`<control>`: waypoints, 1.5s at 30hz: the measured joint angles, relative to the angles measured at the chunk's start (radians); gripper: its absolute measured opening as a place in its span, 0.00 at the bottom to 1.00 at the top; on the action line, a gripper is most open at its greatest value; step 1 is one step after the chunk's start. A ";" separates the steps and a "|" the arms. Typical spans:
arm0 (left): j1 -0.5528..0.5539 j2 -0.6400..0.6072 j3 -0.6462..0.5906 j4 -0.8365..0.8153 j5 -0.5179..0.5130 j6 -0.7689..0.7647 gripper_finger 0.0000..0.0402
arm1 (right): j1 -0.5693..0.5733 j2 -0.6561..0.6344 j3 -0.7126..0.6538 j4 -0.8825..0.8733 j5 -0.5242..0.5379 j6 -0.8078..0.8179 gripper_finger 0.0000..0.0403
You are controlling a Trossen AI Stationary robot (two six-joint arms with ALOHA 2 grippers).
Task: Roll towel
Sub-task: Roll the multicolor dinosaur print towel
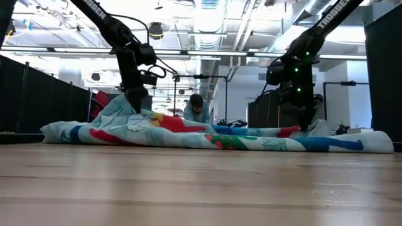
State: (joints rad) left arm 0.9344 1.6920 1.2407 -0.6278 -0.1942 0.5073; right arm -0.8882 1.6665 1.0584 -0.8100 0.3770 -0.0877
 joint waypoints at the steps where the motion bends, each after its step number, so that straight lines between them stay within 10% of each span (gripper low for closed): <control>1: 0.000 0.012 0.000 0.007 -0.003 -0.001 0.03 | -0.007 -0.005 0.000 -0.012 0.004 0.001 0.21; 10: 0.000 0.056 0.002 0.002 -0.136 0.012 0.23 | -0.039 -0.112 0.000 -0.084 0.018 0.009 0.53; 17: -0.004 0.055 0.083 -0.098 -0.198 -0.013 0.35 | -0.016 -0.209 0.000 -0.103 -0.039 0.032 0.57; 25: -0.052 0.056 0.085 -0.244 0.240 -0.209 0.37 | 0.115 -0.241 -0.114 -0.068 -0.194 0.113 0.48; 35: -0.230 0.058 -0.131 -0.223 0.269 -0.235 0.37 | 0.396 -0.356 -0.371 0.082 -0.312 0.348 0.03; 45: -0.303 0.050 -0.285 -0.155 0.267 -0.345 0.37 | 0.791 -0.393 -0.496 0.018 -0.425 0.637 0.00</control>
State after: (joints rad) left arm 0.6317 1.7415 0.9555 -0.7826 0.0731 0.1623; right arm -0.0974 1.2730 0.5627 -0.7918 -0.0480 0.5494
